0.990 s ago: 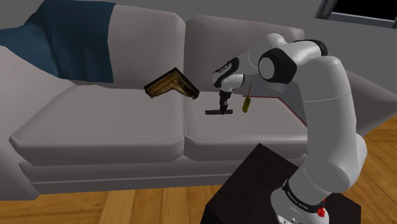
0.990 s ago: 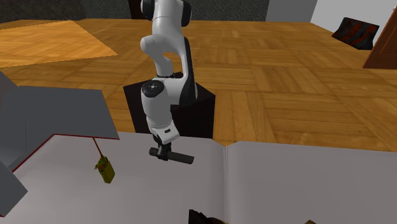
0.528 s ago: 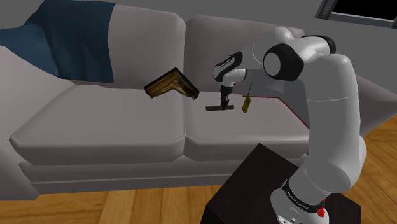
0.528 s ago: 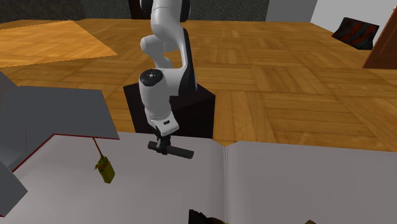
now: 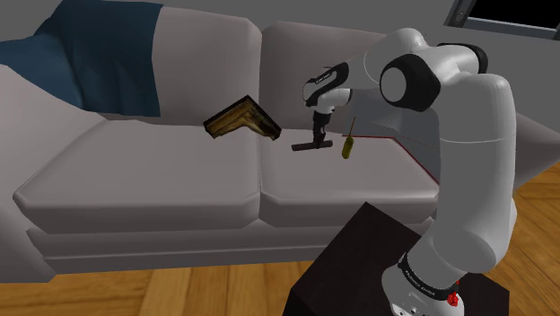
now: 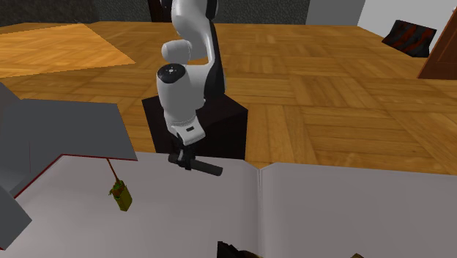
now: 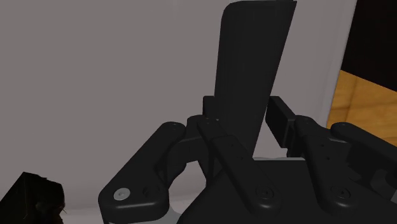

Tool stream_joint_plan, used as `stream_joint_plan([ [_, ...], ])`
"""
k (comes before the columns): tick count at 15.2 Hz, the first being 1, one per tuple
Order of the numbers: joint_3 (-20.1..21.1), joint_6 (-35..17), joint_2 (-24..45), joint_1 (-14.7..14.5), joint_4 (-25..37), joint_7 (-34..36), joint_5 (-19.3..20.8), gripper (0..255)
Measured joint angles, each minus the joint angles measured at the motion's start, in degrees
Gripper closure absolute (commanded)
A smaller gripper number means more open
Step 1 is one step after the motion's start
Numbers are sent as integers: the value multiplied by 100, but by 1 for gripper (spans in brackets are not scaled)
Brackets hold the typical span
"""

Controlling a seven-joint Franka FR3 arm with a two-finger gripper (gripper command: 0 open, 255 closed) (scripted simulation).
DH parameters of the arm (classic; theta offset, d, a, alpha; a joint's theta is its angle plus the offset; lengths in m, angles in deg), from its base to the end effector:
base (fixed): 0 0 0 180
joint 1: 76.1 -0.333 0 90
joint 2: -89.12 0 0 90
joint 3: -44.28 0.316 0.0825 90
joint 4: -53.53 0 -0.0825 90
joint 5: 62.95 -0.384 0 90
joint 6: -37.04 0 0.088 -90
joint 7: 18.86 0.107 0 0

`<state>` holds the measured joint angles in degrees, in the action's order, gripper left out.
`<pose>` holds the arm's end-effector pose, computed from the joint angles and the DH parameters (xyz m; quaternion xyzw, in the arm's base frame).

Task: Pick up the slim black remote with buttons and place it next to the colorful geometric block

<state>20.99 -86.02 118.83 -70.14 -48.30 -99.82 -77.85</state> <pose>0.5773 -0.2874 0.2779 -0.9225 -0.3831 0.0230 0.0424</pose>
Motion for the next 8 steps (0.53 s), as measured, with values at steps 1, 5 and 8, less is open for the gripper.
stream_joint_plan([
  [1, -13, 72, -36, -5, 39, 16, 22, 255],
  [5, -65, 282, -215, -36, 82, 62, 108, 255],
  [8, -101, 464, -339, -54, 151, 99, 172, 255],
])
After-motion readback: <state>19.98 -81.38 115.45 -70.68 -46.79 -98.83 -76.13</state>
